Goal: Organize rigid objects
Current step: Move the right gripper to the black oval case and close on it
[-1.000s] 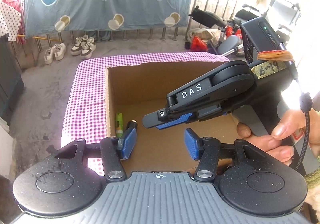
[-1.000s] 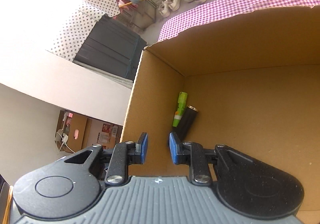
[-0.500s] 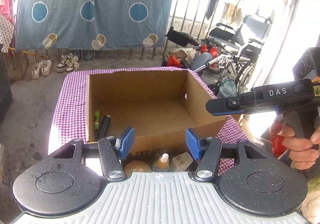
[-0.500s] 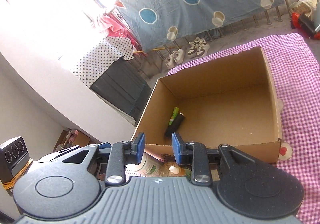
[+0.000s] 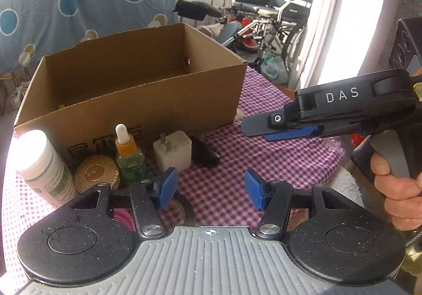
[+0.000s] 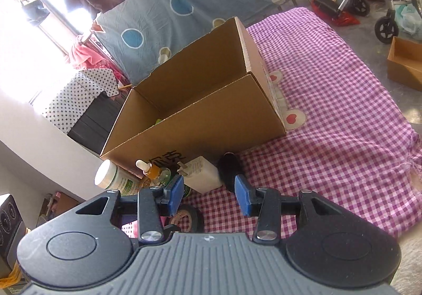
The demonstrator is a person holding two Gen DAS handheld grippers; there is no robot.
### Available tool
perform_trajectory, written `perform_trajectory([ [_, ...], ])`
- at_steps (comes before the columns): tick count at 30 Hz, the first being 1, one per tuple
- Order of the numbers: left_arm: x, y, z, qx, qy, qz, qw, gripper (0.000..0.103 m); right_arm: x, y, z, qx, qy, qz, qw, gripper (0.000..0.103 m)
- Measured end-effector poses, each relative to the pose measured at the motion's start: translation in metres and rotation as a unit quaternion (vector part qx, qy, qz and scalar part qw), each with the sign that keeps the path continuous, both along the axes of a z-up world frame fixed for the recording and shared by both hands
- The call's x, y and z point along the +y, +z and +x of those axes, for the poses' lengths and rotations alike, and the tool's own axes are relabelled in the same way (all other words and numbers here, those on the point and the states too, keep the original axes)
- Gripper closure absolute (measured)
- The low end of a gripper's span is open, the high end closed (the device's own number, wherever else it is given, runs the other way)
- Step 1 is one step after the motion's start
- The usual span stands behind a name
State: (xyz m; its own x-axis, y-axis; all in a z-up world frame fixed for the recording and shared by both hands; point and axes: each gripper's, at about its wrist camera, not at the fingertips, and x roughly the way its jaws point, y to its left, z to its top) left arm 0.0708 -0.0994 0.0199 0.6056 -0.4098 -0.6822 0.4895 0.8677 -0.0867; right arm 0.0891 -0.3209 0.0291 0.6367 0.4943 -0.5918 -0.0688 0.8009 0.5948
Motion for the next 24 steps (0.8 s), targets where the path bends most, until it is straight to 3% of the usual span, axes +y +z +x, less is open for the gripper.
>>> perform_trajectory([
  [3, -0.021, -0.013, 0.004, -0.014, -0.005, 0.023, 0.9996, 0.048, 0.0, -0.007, 0.014, 0.003, 0.006, -0.004, 1.0, 0.065],
  [8, -0.041, -0.03, 0.018, 0.005, -0.011, 0.037, 0.9992, 0.054, 0.003, -0.027, 0.044, 0.024, 0.028, -0.009, 0.999, 0.075],
  [17, -0.049, -0.045, 0.039, 0.036, 0.004, 0.053, 0.9979, 0.056, 0.022, -0.049, 0.083, 0.055, 0.074, -0.035, 0.995, 0.078],
  [24, -0.052, -0.052, 0.041, 0.037, 0.007, 0.056, 0.9977, 0.056, 0.026, -0.06, 0.079, 0.07, 0.095, -0.018, 0.993, 0.083],
])
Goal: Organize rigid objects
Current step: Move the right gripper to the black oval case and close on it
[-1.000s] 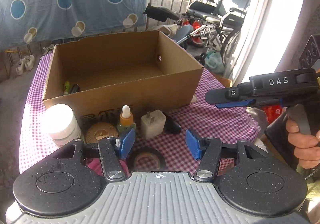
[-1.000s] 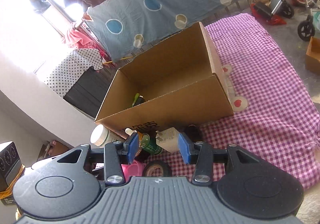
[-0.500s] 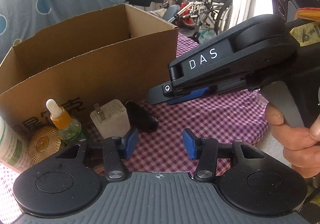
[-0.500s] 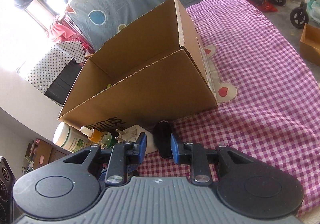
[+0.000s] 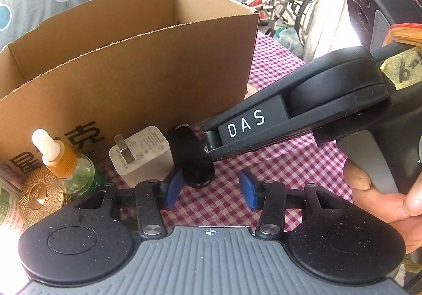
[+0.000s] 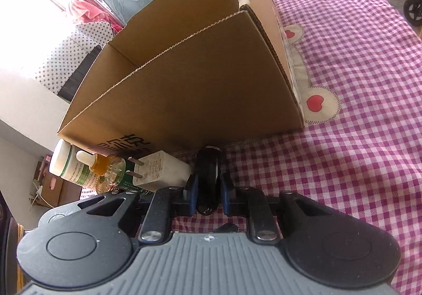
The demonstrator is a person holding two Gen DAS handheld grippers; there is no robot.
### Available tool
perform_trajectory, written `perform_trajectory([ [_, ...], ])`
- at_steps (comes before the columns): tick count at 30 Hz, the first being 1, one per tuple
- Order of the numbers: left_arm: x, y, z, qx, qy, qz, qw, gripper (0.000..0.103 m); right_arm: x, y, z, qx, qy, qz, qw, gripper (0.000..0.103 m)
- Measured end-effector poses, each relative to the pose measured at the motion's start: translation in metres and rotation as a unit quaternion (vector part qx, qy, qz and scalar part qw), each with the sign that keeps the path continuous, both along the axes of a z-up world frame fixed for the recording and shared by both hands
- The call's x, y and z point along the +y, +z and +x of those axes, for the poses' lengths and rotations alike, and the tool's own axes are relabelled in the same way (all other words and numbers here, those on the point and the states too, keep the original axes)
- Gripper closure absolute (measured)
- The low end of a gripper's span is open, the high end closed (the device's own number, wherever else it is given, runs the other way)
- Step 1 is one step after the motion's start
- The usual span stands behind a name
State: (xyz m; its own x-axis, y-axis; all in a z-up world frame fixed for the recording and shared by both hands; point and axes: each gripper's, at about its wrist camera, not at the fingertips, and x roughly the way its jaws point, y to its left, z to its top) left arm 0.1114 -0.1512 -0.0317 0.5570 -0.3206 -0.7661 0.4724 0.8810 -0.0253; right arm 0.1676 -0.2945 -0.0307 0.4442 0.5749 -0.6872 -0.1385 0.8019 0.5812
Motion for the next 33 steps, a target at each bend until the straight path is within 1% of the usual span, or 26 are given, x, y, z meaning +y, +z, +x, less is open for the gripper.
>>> perform_trajectory([
  [6, -0.003, 0.007, -0.017, -0.004, -0.03, -0.007, 0.9995, 0.056, -0.009, -0.003, -0.019, 0.012, -0.011, 0.013, 1.0, 0.085],
  [8, -0.006, 0.007, -0.027, -0.002, -0.046, -0.005, 0.9989, 0.056, -0.014, -0.004, -0.03, 0.02, -0.018, 0.019, 0.999, 0.09],
  [11, -0.006, 0.005, -0.039, 0.013, -0.064, -0.009, 0.9978, 0.056, -0.021, -0.008, -0.049, 0.03, -0.028, 0.028, 0.999, 0.095],
  [15, -0.002, 0.008, -0.053, 0.021, -0.084, -0.009, 0.9962, 0.056, -0.03, -0.011, -0.069, 0.043, -0.043, 0.044, 0.997, 0.094],
  [17, 0.0, 0.011, -0.058, 0.008, -0.088, -0.006, 0.9961, 0.056, -0.035, -0.011, -0.074, 0.042, -0.057, 0.049, 0.996, 0.094],
  [20, -0.01, 0.017, -0.051, -0.024, -0.08, 0.011, 0.9965, 0.056, -0.046, -0.008, -0.078, 0.032, -0.081, 0.064, 0.994, 0.092],
  [23, -0.016, 0.016, -0.035, -0.044, -0.07, 0.027, 0.9962, 0.055, -0.056, -0.006, -0.076, 0.027, -0.103, 0.086, 0.991, 0.092],
  [24, -0.019, 0.013, -0.031, -0.05, -0.072, 0.044, 0.9952, 0.055, -0.059, -0.004, -0.073, 0.026, -0.109, 0.091, 0.99, 0.092],
  [26, -0.024, 0.007, -0.023, -0.063, -0.066, 0.063, 0.9938, 0.055, -0.064, -0.001, -0.067, 0.024, -0.12, 0.094, 0.988, 0.091],
  [29, -0.031, 0.002, -0.012, -0.068, -0.064, 0.089, 0.9916, 0.055, -0.069, -0.001, -0.062, 0.025, -0.13, 0.107, 0.985, 0.091],
  [32, -0.035, -0.001, -0.003, -0.051, -0.057, 0.092, 0.9929, 0.055, -0.077, -0.004, -0.061, 0.027, -0.142, 0.114, 0.983, 0.091],
  [33, -0.035, 0.0, -0.004, -0.051, -0.055, 0.088, 0.9933, 0.055, -0.079, -0.006, -0.06, 0.029, -0.145, 0.118, 0.982, 0.091],
])
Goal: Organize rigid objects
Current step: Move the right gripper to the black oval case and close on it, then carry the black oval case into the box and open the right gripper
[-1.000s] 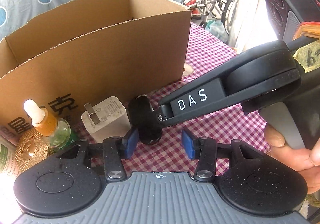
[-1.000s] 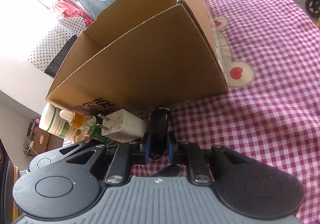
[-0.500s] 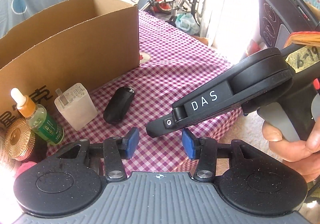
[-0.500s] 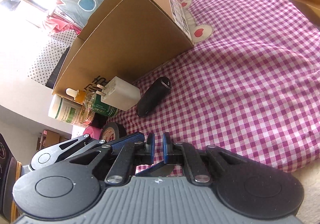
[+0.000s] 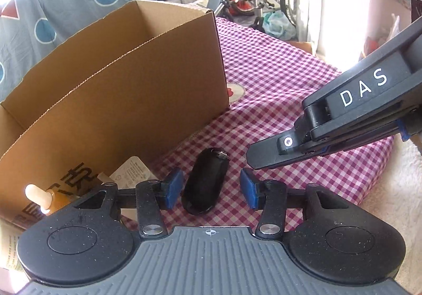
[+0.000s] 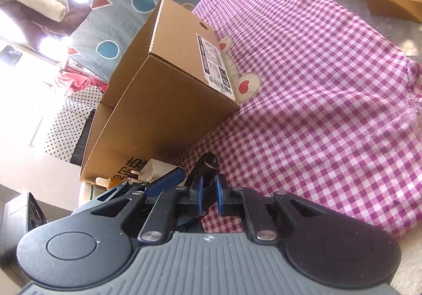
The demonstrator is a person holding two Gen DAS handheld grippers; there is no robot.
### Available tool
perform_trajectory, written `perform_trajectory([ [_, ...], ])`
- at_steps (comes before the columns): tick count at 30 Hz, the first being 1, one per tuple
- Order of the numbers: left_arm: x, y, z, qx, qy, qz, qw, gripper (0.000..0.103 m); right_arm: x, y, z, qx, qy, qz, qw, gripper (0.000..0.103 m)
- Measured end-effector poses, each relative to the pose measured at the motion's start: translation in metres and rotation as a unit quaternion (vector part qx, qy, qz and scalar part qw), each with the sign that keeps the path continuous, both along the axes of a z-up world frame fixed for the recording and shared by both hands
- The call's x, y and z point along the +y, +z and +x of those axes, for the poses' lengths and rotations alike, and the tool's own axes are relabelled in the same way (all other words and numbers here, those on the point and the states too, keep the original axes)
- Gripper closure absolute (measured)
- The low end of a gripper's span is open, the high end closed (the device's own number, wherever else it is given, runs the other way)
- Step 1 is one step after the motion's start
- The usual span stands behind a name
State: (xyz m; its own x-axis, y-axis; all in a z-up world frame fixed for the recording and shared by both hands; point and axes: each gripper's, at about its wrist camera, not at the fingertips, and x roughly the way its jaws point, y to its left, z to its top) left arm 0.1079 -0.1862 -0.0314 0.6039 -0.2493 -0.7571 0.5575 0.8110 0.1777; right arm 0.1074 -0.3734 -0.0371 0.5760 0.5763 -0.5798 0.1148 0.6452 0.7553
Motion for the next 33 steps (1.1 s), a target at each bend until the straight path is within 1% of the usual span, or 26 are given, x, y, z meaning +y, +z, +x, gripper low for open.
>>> perform_trajectory([
  [6, 0.0, 0.0, -0.004, 0.009, -0.009, -0.007, 0.9999, 0.053, -0.006, -0.01, 0.001, 0.005, -0.005, 0.008, 1.0, 0.091],
  [12, 0.01, 0.002, -0.005, 0.042, -0.005, -0.029, 0.9987, 0.052, 0.006, -0.011, 0.007, 0.005, 0.012, 0.004, 1.0, 0.091],
  [14, 0.012, 0.001, -0.003, 0.049, -0.001, -0.038, 0.9981, 0.051, 0.013, -0.011, 0.012, 0.004, 0.023, -0.003, 1.0, 0.091],
  [18, 0.016, 0.001, 0.001, 0.056, 0.003, -0.052, 0.9971, 0.052, 0.031, -0.01, 0.025, 0.002, 0.045, -0.032, 0.998, 0.09],
  [20, 0.017, 0.0, 0.004, 0.063, 0.006, -0.061, 0.9961, 0.051, 0.039, -0.012, 0.031, 0.003, 0.06, -0.034, 0.998, 0.086],
  [23, 0.021, -0.001, 0.008, 0.072, 0.011, -0.075, 0.9945, 0.051, 0.045, -0.01, 0.037, 0.001, 0.067, -0.034, 0.997, 0.084],
  [27, 0.021, -0.001, 0.008, 0.067, 0.009, -0.075, 0.9949, 0.051, 0.047, -0.007, 0.04, -0.006, 0.071, -0.022, 0.997, 0.084],
  [31, 0.02, -0.002, 0.01, 0.067, 0.007, -0.076, 0.9948, 0.051, 0.039, -0.008, 0.042, -0.018, 0.075, 0.015, 0.997, 0.084],
  [33, 0.019, -0.002, 0.01, 0.067, 0.007, -0.077, 0.9948, 0.051, 0.038, -0.009, 0.044, -0.02, 0.075, 0.02, 0.997, 0.084],
])
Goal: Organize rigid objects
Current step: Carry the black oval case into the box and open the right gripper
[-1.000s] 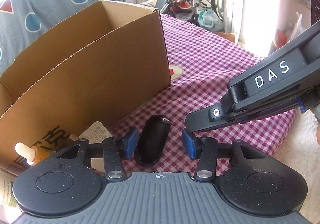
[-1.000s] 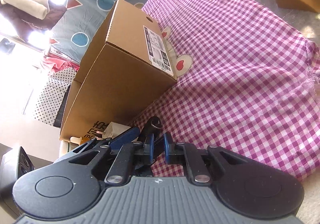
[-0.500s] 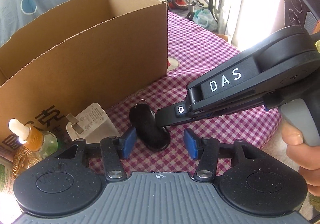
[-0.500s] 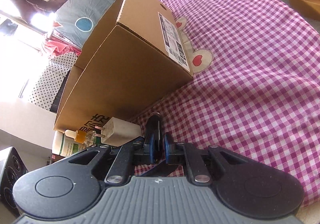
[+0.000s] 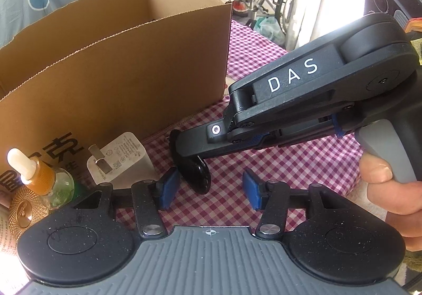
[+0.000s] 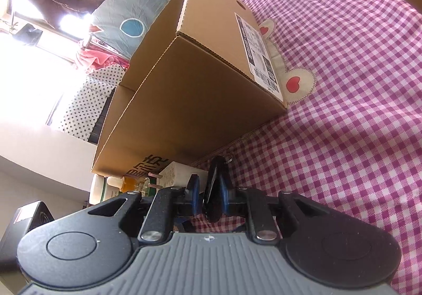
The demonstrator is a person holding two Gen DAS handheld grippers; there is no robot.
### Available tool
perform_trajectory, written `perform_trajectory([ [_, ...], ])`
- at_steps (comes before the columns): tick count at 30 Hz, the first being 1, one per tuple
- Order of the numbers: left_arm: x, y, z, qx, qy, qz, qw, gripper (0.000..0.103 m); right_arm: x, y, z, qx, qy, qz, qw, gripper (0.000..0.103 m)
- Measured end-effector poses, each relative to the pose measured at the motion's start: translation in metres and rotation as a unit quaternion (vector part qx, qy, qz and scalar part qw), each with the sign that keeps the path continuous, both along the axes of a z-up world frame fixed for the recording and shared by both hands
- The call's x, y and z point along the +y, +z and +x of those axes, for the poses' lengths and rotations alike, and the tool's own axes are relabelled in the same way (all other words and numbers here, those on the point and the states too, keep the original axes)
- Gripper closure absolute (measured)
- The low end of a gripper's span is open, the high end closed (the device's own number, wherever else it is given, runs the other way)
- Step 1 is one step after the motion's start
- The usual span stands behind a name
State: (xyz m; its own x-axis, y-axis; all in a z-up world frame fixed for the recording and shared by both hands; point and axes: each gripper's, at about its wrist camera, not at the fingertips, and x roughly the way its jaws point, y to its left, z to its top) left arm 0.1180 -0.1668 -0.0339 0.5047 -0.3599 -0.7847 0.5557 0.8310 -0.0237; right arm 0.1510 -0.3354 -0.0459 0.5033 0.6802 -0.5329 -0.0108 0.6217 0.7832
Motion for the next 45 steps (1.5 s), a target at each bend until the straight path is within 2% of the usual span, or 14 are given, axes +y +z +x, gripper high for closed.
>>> perform_trajectory([
  [9, -0.003, -0.002, 0.0, -0.005, 0.001, -0.002, 1.0, 0.051, 0.002, -0.013, 0.013, 0.018, -0.007, -0.018, 1.0, 0.085],
  [14, 0.001, -0.005, -0.004, -0.009, 0.008, -0.005, 0.9999, 0.05, 0.009, -0.014, 0.017, 0.01, -0.002, -0.031, 0.999, 0.086],
  [19, 0.003, -0.001, -0.005, -0.001, 0.012, -0.013, 0.9998, 0.05, 0.015, -0.012, 0.01, 0.009, -0.004, -0.039, 0.999, 0.086],
  [23, 0.002, 0.007, -0.016, -0.012, 0.002, -0.018, 0.9998, 0.05, 0.013, -0.006, -0.003, 0.002, -0.015, -0.039, 0.999, 0.086],
  [28, 0.004, 0.026, -0.031, -0.035, -0.008, -0.031, 0.9989, 0.05, 0.004, 0.02, -0.025, -0.026, -0.028, -0.05, 0.998, 0.086],
  [35, 0.017, 0.076, -0.052, -0.106, -0.011, -0.056, 0.9927, 0.05, 0.012, 0.081, -0.044, -0.103, -0.027, -0.07, 0.992, 0.086],
  [41, 0.037, 0.115, -0.037, -0.154, 0.03, -0.052, 0.9862, 0.05, 0.041, 0.13, -0.012, -0.16, 0.019, -0.065, 0.985, 0.086],
  [45, 0.056, 0.129, 0.0, -0.137, 0.068, -0.043, 0.9873, 0.05, 0.067, 0.141, 0.031, -0.16, 0.057, -0.06, 0.984, 0.086],
])
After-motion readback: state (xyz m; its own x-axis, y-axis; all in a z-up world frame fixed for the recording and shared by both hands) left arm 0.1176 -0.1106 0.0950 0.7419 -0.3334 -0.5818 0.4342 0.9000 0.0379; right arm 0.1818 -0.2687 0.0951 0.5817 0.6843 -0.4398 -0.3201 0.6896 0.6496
